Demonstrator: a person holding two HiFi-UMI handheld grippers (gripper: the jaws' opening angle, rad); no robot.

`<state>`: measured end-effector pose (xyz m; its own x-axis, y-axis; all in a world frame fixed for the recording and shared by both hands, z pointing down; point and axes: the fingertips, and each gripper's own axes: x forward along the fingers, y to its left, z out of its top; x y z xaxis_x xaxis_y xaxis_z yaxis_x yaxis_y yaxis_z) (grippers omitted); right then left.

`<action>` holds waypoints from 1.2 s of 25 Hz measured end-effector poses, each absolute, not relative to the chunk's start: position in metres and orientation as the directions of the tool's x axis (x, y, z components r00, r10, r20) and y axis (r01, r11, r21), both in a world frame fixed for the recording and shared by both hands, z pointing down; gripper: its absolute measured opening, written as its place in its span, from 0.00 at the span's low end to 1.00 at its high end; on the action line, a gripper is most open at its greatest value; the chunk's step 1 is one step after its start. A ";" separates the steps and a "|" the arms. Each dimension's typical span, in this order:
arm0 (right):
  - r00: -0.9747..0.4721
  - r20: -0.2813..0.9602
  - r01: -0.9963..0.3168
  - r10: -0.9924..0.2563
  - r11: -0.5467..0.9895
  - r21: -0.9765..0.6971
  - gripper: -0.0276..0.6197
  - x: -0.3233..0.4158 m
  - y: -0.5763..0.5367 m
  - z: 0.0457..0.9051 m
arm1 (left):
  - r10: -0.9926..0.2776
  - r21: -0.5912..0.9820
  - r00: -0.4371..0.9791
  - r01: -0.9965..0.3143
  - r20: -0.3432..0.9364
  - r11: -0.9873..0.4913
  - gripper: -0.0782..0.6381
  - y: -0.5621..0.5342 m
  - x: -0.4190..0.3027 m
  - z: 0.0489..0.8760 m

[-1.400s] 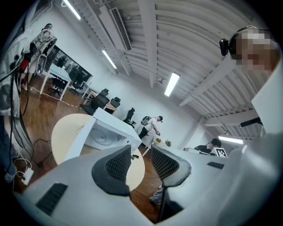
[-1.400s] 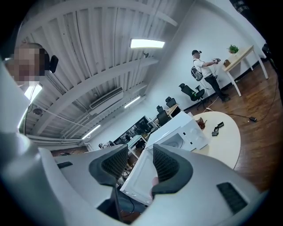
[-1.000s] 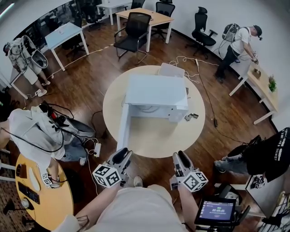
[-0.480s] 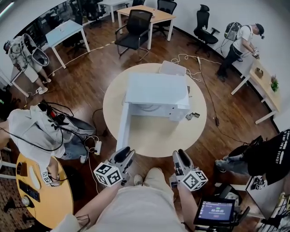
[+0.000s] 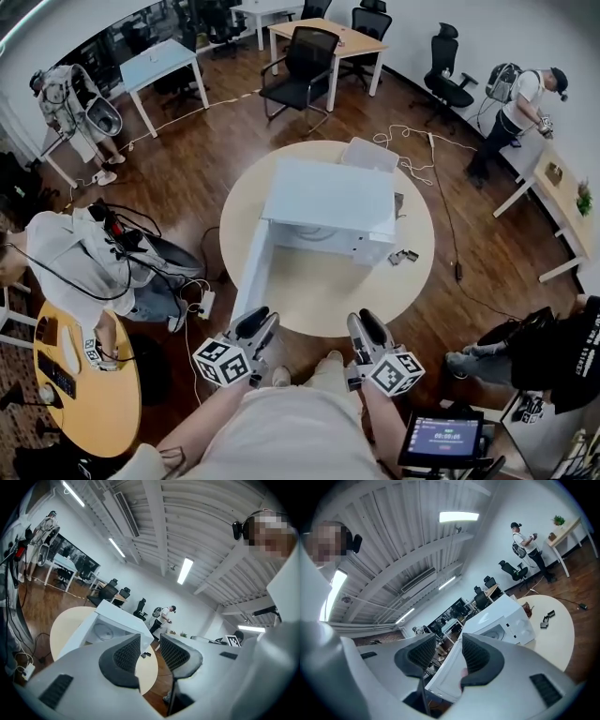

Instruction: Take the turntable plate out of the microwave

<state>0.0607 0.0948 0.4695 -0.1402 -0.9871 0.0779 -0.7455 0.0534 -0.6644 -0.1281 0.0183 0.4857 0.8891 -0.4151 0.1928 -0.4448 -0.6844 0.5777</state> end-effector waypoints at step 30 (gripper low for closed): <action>-0.364 0.140 -0.686 -0.921 0.163 -0.709 0.33 0.179 0.109 0.528 | -0.586 0.569 0.762 -0.621 0.276 -0.539 0.29 0.056 -0.015 0.515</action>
